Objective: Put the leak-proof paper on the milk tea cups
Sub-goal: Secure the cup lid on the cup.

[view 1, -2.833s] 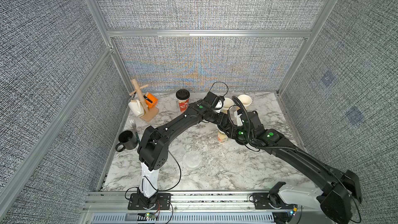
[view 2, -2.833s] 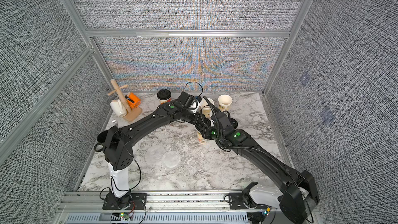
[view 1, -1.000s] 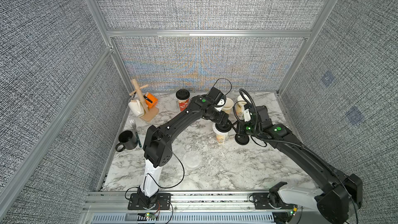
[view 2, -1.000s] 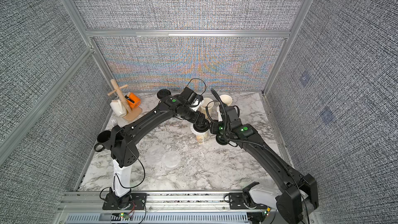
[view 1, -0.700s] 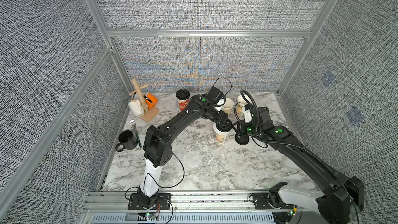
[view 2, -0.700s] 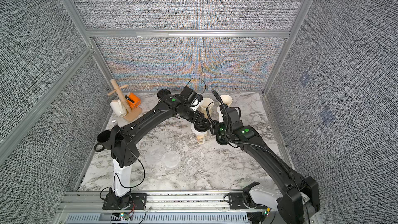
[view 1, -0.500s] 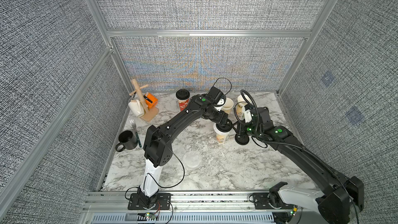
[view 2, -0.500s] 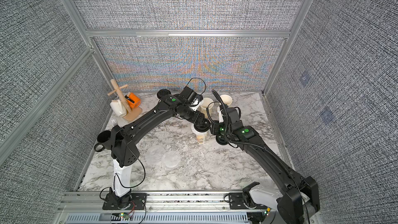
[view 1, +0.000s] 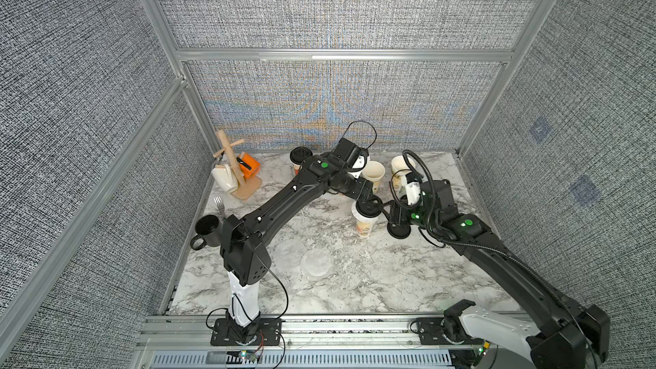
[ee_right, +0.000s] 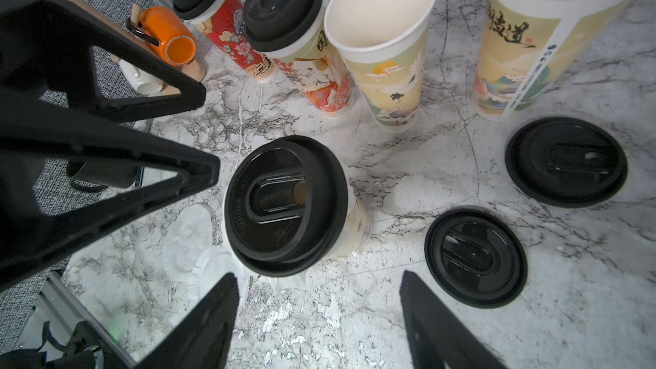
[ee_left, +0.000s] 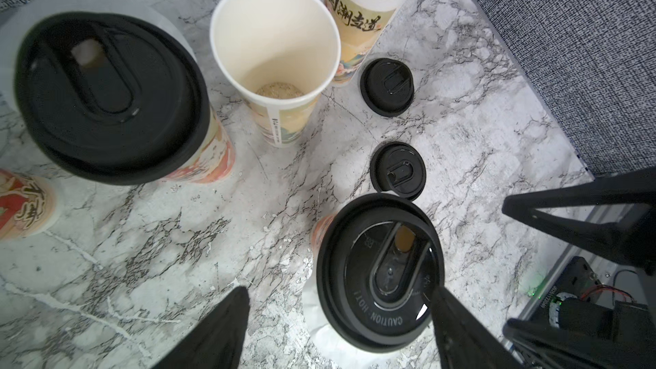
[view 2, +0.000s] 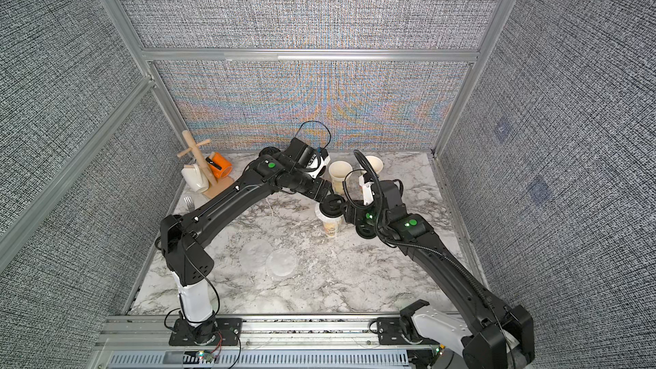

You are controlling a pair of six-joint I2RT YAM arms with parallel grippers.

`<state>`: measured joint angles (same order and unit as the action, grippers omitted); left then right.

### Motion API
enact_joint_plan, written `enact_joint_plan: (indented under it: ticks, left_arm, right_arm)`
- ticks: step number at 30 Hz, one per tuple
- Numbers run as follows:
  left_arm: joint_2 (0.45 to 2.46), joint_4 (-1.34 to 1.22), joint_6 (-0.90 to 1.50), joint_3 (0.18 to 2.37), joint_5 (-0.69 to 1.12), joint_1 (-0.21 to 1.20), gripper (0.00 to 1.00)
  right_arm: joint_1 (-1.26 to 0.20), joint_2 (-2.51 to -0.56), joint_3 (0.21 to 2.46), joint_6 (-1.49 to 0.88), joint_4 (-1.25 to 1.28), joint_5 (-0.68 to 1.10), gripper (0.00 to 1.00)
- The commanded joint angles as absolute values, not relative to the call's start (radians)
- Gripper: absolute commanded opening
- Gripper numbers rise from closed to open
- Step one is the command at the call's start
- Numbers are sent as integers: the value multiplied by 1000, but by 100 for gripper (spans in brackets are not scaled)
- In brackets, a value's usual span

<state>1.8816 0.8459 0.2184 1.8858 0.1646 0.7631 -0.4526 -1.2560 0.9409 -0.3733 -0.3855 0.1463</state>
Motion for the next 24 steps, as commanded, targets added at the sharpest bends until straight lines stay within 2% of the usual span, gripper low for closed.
enact_joint_plan:
  ticks: [1, 7, 10, 24]
  left_arm:
    - [1843, 808, 252, 1827, 140, 759, 82]
    - [1728, 733, 369, 1628, 104, 759, 79]
    - [1681, 718, 400, 1581, 88, 758, 78]
    - [1698, 675, 451, 1536, 116, 758, 74]
  right_arm:
    - [-453, -1262, 944, -321, -339, 115, 73]
    - [-411, -1333, 1019, -311, -383, 91, 55]
    - [-394, -1368, 1042, -288, -381, 118, 49]
    - [-366, -1510, 1089, -231, -365, 216, 42]
